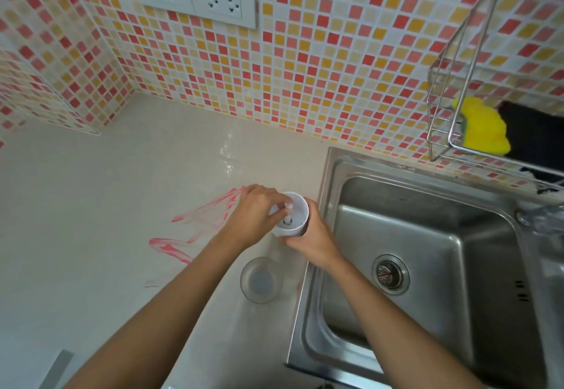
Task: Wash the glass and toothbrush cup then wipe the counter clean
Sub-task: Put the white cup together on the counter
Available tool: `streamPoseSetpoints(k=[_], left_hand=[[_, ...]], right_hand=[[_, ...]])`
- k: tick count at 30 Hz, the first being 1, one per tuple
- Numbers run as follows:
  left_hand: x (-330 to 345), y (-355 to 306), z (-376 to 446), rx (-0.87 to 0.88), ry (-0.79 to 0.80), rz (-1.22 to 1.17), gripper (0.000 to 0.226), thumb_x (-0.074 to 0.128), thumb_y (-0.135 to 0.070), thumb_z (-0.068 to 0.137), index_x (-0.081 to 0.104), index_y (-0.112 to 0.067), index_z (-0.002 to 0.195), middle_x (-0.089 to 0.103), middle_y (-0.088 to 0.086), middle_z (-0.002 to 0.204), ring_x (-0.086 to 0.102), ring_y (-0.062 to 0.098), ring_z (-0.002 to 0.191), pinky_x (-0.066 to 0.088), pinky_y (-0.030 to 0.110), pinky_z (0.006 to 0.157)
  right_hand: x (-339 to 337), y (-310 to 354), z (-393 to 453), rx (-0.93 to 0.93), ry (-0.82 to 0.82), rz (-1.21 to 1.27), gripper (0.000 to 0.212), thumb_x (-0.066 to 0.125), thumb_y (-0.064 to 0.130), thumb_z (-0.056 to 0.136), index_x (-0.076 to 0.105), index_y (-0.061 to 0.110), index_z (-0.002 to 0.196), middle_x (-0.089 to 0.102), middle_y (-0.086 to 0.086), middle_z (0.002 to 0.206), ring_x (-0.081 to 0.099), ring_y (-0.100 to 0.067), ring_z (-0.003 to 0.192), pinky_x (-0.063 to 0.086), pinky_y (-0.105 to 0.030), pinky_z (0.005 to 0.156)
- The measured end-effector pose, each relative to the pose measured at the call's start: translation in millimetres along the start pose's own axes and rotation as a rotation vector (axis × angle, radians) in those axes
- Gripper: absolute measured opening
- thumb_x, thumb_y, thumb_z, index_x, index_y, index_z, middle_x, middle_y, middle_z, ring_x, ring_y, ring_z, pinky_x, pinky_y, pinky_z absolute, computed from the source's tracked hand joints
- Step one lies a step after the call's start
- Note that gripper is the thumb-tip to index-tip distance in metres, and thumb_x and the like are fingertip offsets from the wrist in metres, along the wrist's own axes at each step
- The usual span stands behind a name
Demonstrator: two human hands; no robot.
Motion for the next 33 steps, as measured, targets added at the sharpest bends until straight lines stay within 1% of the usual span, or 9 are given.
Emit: streamPoseSetpoints(k=[2, 5, 9, 11, 14, 18, 22, 29, 33], left_hand=[[-11, 5, -22, -0.037, -0.091, -0.110, 0.028, 0.055, -0.013, 0.092, 0.069, -0.017, 0.117, 0.071, -0.002, 0.108, 0.062, 0.018, 0.101, 0.034, 0.015, 0.102], [-24, 23, -69, -0.246, -0.205, -0.285, 0.059, 0.048, 0.015, 0.081, 0.058, -0.017, 0.130, 0.064, -0.006, 0.112, 0.056, 0.003, 0.104, 0.030, -0.003, 0.092], [-9, 37, -127, -0.355, -0.110, -0.368, 0.075, 0.053, 0.016, 0.069, 0.054, -0.025, 0.132, 0.059, -0.003, 0.121, 0.055, 0.003, 0.104, 0.040, 0.007, 0.090], [14, 35, -145, -0.367, 0.064, -0.386, 0.077, 0.065, -0.002, 0.069, 0.045, -0.024, 0.140, 0.049, -0.001, 0.133, 0.051, 0.011, 0.113, 0.041, 0.024, 0.102], [40, 31, -154, -0.367, 0.179, -0.386, 0.090, 0.069, -0.025, 0.065, 0.033, -0.018, 0.148, 0.042, 0.002, 0.140, 0.044, 0.018, 0.126, 0.034, 0.029, 0.109], [56, 32, -146, -0.373, 0.108, -0.410, 0.083, 0.081, -0.021, 0.068, 0.041, -0.019, 0.142, 0.048, 0.001, 0.138, 0.045, 0.021, 0.127, 0.037, 0.034, 0.109], [54, 30, -131, -0.379, 0.014, -0.467, 0.080, 0.085, -0.024, 0.066, 0.046, -0.014, 0.136, 0.054, -0.004, 0.126, 0.052, 0.016, 0.114, 0.039, 0.022, 0.093], [60, 30, -113, -0.346, 0.009, -0.426, 0.080, 0.072, -0.039, 0.054, 0.048, -0.027, 0.130, 0.060, -0.002, 0.125, 0.056, 0.023, 0.111, 0.048, 0.045, 0.095], [57, 28, -113, -0.322, -0.007, -0.480, 0.074, 0.074, -0.034, 0.054, 0.056, -0.017, 0.124, 0.066, -0.004, 0.111, 0.063, 0.019, 0.098, 0.051, 0.029, 0.084]], right_hand=[[-8, 2, -3, 0.009, -0.026, 0.000, 0.082, 0.085, 0.033, 0.054, 0.042, 0.039, 0.123, 0.056, 0.017, 0.119, 0.056, -0.004, 0.107, 0.052, -0.036, 0.089], [-24, -5, -14, 0.050, 0.019, -0.081, 0.086, 0.086, 0.030, 0.053, 0.042, 0.034, 0.126, 0.048, 0.008, 0.126, 0.051, -0.011, 0.110, 0.047, -0.027, 0.087], [-46, -24, -46, 0.086, 0.089, -0.183, 0.087, 0.087, 0.031, 0.055, 0.042, 0.036, 0.129, 0.047, 0.005, 0.126, 0.053, -0.012, 0.105, 0.047, -0.026, 0.083], [-53, -28, -63, 0.109, 0.086, -0.156, 0.088, 0.087, 0.036, 0.051, 0.040, 0.041, 0.126, 0.049, 0.010, 0.126, 0.054, -0.009, 0.107, 0.050, -0.030, 0.086], [-59, -26, -82, 0.113, 0.101, -0.135, 0.084, 0.089, 0.029, 0.057, 0.040, 0.034, 0.124, 0.050, 0.011, 0.122, 0.054, -0.005, 0.104, 0.049, -0.024, 0.078], [-57, -11, -91, 0.054, 0.144, -0.212, 0.074, 0.088, 0.026, 0.059, 0.043, 0.034, 0.117, 0.050, 0.009, 0.120, 0.055, -0.009, 0.102, 0.050, -0.025, 0.077], [-54, 15, -91, -0.044, 0.119, -0.312, 0.073, 0.086, 0.037, 0.053, 0.045, 0.041, 0.114, 0.050, 0.007, 0.118, 0.054, -0.013, 0.103, 0.049, -0.033, 0.087], [-25, 79, -84, -0.273, 0.075, -0.611, 0.085, 0.081, 0.035, 0.065, 0.040, 0.033, 0.138, 0.041, 0.002, 0.130, 0.035, -0.019, 0.120, 0.029, -0.024, 0.097], [1, 98, -78, -0.381, 0.056, -0.701, 0.085, 0.080, 0.037, 0.065, 0.041, 0.028, 0.140, 0.044, 0.002, 0.132, 0.034, -0.021, 0.121, 0.032, -0.029, 0.104]])
Point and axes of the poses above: each hand's wrist, its own z-axis towards the middle knuckle, its own x-axis out of the palm, y = z × x, the point moved 7 cm from there along z, towards the middle knuckle
